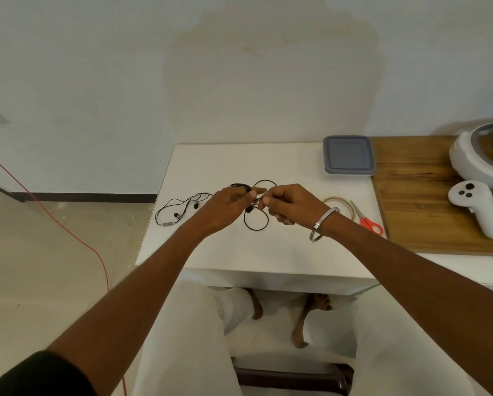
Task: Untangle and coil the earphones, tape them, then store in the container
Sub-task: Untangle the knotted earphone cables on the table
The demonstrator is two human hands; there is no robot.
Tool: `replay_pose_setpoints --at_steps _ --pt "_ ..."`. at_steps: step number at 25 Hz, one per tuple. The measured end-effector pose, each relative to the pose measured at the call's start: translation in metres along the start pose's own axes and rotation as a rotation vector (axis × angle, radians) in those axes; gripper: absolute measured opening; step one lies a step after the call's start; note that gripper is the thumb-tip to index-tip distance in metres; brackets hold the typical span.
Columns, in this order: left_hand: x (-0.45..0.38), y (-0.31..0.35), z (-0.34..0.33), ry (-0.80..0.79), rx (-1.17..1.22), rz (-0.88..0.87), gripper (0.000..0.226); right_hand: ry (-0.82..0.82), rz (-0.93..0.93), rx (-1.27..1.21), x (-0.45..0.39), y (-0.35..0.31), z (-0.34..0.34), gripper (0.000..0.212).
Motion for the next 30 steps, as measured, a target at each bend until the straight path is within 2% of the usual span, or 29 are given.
replay_pose_setpoints --at_steps 2,8,12,16,20,24,30 --pt "0.004 0.000 -0.005 -0.042 0.017 0.034 0.029 -0.001 0.011 0.029 0.000 -0.001 0.003 0.023" --pt "0.008 -0.011 -0.022 -0.247 0.170 0.142 0.050 0.060 0.072 0.150 0.000 -0.009 0.008 0.020" --pt "0.019 -0.008 -0.038 -0.357 0.275 0.176 0.049 0.083 0.092 0.154 0.002 -0.013 0.011 0.018" --pt "0.026 -0.001 -0.041 -0.352 0.459 0.203 0.043 0.084 0.100 0.158 0.002 -0.011 0.013 0.019" --pt "0.028 0.002 -0.040 -0.342 0.586 0.248 0.049 0.113 0.094 0.147 0.000 -0.005 0.017 0.017" --pt "0.029 0.012 -0.043 -0.382 0.658 0.238 0.044 0.135 0.083 0.142 -0.001 0.003 0.017 0.019" --pt "0.026 0.025 -0.041 -0.353 0.956 0.193 0.045 0.119 0.095 0.172 -0.003 0.009 0.006 0.018"
Point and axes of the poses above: each hand's wrist, its own x-axis away from the middle knuckle, its own z-axis out of the back of the hand, y = z × x, the point moved 8 cm from there along -x, towards the middle knuckle, and after that the axes turned 12 degrees about x, right-handed, at the moved point
